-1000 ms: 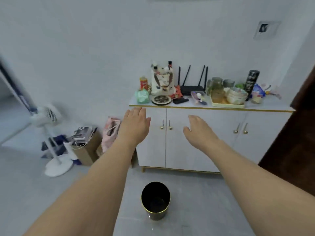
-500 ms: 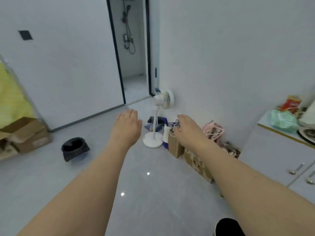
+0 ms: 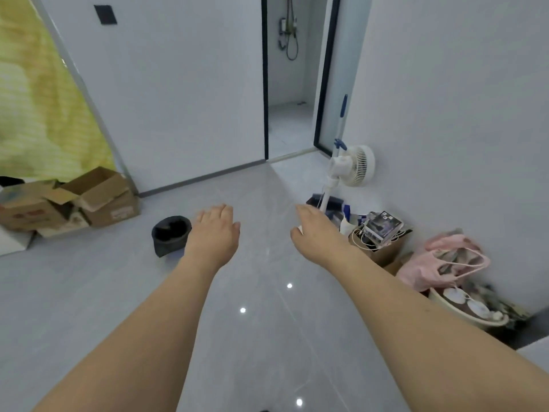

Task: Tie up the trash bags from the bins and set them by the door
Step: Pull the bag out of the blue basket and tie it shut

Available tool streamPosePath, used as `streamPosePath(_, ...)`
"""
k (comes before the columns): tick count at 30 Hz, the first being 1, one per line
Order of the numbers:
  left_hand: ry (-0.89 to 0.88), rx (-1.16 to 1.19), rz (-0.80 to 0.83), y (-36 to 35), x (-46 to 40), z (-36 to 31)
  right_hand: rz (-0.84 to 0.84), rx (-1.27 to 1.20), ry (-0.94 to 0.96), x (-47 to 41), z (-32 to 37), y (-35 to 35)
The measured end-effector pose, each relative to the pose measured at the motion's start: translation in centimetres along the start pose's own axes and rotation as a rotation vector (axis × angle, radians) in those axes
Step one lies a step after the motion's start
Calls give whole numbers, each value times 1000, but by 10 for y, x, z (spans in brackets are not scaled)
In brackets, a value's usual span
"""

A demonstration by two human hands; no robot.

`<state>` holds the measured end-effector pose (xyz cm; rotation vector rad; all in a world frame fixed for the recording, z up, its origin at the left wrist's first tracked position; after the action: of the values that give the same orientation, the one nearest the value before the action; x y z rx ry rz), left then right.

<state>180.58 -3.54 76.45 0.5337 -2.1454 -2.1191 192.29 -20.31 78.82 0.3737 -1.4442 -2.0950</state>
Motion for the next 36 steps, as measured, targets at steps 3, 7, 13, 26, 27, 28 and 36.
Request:
streamPosePath(3,-1,1,2,-6,-49,28,24,-8,-18,-58,8,-4)
streamPosePath(7,52,8,-4,-6,-100,74,41,-17,16,-123,37,-7)
streamPosePath(13,81,11,-16,-14,-164,146,68,-24,40,-215,84,-20)
streamPosePath(26,148,2,-28,-56,-295,408,156,-19,64,-436,264,-93)
streamPosePath(27,152,5,-24,-59,-308,427,159,-25,67,-453,278,-98)
streamPosePath(28,161,15,-19,-62,-321,443,165,-24,74,-470,291,-102)
streamPosePath(36,259,28,59,-112,-396,559,289,-37,78,-609,357,-168)
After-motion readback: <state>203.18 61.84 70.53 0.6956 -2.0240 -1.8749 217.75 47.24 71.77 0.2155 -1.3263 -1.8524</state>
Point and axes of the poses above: each hand's wrist, its own x-axis away from the middle knuckle, its own y-axis out of the back of the hand, z = x × y, the point moved 5 cm from there along -x, towards the middle knuckle, and after that the axes turned 14 degrees about -y, right-handed, at the moved point
